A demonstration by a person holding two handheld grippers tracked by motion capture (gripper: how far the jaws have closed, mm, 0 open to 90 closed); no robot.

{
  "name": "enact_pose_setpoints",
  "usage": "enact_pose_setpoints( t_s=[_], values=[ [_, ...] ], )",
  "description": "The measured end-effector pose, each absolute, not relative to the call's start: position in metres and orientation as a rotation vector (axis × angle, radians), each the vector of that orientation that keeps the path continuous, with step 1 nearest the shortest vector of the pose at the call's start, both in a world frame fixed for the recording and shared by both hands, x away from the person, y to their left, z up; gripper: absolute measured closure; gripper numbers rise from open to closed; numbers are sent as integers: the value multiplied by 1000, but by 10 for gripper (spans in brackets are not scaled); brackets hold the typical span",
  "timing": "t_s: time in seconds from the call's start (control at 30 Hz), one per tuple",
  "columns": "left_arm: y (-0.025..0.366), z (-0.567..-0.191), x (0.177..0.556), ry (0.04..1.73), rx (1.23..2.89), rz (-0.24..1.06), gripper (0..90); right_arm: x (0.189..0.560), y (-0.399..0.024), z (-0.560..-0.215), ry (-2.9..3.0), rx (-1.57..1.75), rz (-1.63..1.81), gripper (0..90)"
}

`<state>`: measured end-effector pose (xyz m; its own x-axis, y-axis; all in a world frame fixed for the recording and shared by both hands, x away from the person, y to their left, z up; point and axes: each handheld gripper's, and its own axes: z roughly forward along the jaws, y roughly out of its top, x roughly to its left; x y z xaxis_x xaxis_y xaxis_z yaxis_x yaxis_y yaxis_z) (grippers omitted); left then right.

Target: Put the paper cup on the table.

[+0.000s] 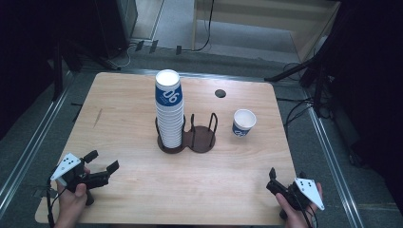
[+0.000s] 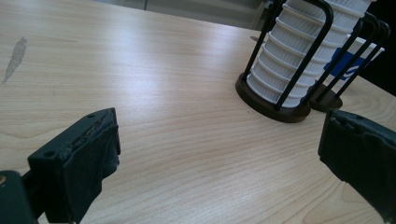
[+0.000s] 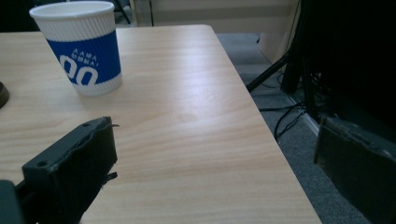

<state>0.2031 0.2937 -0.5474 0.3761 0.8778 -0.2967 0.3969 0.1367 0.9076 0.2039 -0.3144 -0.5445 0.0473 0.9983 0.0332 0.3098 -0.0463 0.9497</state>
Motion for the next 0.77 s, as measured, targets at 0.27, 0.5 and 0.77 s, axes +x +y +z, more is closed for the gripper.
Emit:
enact_pose_setpoints(
  t_s=[0.27, 0.5, 0.77],
  values=[
    [294, -547, 203, 1218, 1467, 515, 0, 197, -318, -546, 1400, 1477, 1036, 0],
    [294, -547, 203, 1220, 1468, 513, 0, 197, -319, -546, 1389, 1489, 1023, 0],
    [294, -547, 202, 1221, 1471, 515, 0, 197, -320, -546, 1381, 1514, 1047, 0]
  ],
)
